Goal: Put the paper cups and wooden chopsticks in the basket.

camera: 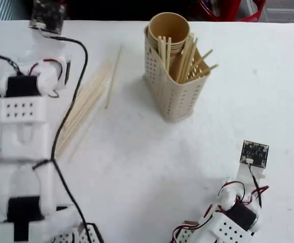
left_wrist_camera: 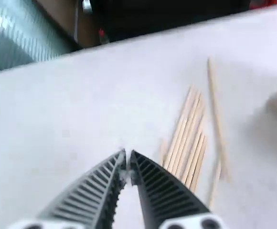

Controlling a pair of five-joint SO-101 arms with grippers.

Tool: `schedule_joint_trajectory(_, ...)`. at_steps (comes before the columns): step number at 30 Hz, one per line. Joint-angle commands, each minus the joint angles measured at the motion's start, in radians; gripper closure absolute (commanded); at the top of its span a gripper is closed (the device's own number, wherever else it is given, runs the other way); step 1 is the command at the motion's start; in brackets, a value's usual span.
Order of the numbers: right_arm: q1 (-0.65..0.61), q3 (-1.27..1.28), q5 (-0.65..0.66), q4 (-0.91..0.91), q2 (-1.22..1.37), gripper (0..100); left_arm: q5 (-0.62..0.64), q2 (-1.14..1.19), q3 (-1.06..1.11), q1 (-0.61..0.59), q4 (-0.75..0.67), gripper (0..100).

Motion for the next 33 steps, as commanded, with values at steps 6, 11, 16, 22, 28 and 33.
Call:
schedule_joint_trajectory(6,0.004,0.009,0.009,0.005,-0.008,98.0,-0.23,0.369,-0.094,0.05,0.127,84)
schedule_joint_trajectory(11,0.004,0.009,0.009,0.005,-0.008,98.0,-0.117,0.443,-0.107,0.196,0.005,84)
schedule_joint_trajectory(16,0.004,0.009,0.009,0.005,-0.008,98.0,-0.031,0.533,-0.117,0.272,-0.115,84)
schedule_joint_trajectory(22,0.004,0.009,0.009,0.005,-0.008,98.0,0.032,0.69,-0.209,0.262,-0.147,84)
schedule_joint_trajectory(28,0.004,0.009,0.009,0.005,-0.008,98.0,0.035,0.771,-0.281,0.257,-0.083,84)
schedule_joint_trajectory(33,0.004,0.009,0.009,0.005,-0.008,98.0,0.075,0.82,-0.284,0.251,-0.083,84)
